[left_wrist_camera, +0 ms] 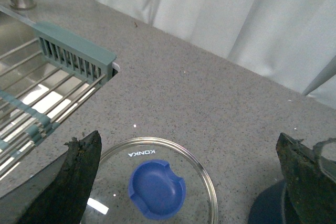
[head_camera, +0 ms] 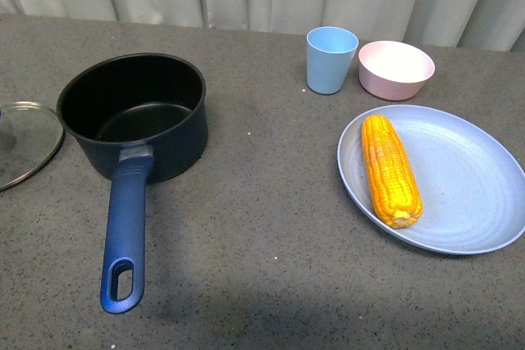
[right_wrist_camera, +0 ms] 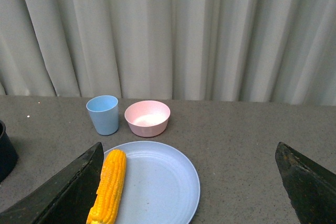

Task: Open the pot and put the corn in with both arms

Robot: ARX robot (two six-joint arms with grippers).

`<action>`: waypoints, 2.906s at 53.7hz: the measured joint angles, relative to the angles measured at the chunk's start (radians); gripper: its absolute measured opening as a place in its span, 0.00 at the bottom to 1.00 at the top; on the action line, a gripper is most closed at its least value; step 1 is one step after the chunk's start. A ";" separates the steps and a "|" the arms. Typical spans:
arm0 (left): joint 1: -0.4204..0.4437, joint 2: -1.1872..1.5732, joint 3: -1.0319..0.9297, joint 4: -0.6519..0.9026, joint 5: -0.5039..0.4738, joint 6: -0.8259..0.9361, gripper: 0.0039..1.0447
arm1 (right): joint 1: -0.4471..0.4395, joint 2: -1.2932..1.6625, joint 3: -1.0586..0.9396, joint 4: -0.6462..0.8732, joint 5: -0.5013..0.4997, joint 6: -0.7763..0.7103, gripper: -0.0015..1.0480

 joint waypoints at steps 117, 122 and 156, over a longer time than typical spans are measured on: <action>-0.231 -1.567 -0.481 -0.864 0.069 0.172 0.04 | 0.000 0.000 0.000 0.000 0.000 0.000 0.91; -0.231 -1.603 -0.481 -0.901 0.069 0.172 0.04 | 0.000 0.000 0.000 0.000 0.000 0.000 0.91; -0.231 -1.748 -0.481 -1.051 0.069 0.172 0.60 | 0.061 0.382 0.086 0.129 0.061 -0.083 0.91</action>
